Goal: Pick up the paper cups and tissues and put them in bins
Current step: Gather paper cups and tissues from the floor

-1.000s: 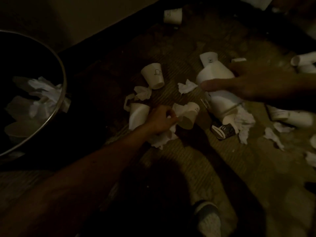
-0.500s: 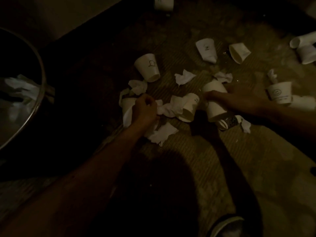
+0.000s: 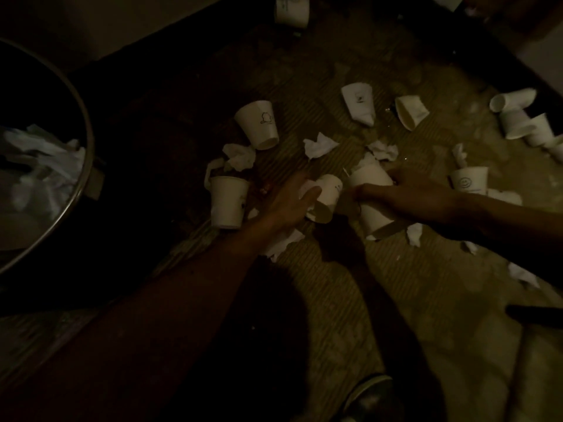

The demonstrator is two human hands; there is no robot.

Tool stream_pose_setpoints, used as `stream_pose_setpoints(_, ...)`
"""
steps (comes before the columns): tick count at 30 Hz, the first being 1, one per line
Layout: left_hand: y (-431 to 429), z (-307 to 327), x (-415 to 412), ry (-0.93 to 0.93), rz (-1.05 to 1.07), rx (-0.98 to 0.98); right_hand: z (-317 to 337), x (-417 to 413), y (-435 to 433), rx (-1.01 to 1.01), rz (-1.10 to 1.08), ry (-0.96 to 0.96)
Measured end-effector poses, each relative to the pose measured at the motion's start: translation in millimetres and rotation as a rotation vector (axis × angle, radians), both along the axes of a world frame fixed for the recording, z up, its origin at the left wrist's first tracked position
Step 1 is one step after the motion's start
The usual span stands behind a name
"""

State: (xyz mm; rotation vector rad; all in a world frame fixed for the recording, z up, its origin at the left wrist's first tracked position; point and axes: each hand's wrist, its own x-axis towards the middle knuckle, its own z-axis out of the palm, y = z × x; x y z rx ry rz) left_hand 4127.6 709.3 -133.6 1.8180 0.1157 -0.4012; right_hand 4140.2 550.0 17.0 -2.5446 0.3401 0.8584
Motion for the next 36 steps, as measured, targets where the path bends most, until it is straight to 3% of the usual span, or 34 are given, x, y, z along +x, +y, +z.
stream_pose_setpoints(3,-3.4,0.9,-1.8,0.040,-0.133,0.005,19.2,4.2,9.6,-0.041,0.015,0.064)
stream_pose_setpoints(8,-2.2,-4.7,3.5,0.052,0.019,0.012,27.7,3.9,30.8,-0.044,0.039,-0.031)
stream_pose_setpoints(11,4.6,-25.7,3.1,0.046,-0.015,0.099,19.3,4.3,31.9,-0.132,0.163,-0.074)
stream_pose_setpoints(18,12.7,-28.3,-16.0,-0.074,-0.017,0.192,27.5,-10.9,23.5,-0.146,0.177,-0.127)
stream_pose_setpoints(22,12.9,-18.0,-14.3,-0.216,0.078,0.122,20.3,-15.1,20.4,-0.260,0.281,-0.121)
stream_pose_setpoints(30,23.4,1.1,-13.8,-0.133,0.109,-0.120,29.5,-17.7,29.6,-0.248,0.334,-0.156)
stream_pose_setpoints(36,39.3,30.8,-12.5,-0.233,0.181,-0.066,30.1,-20.1,43.0,-0.274,0.394,-0.111)
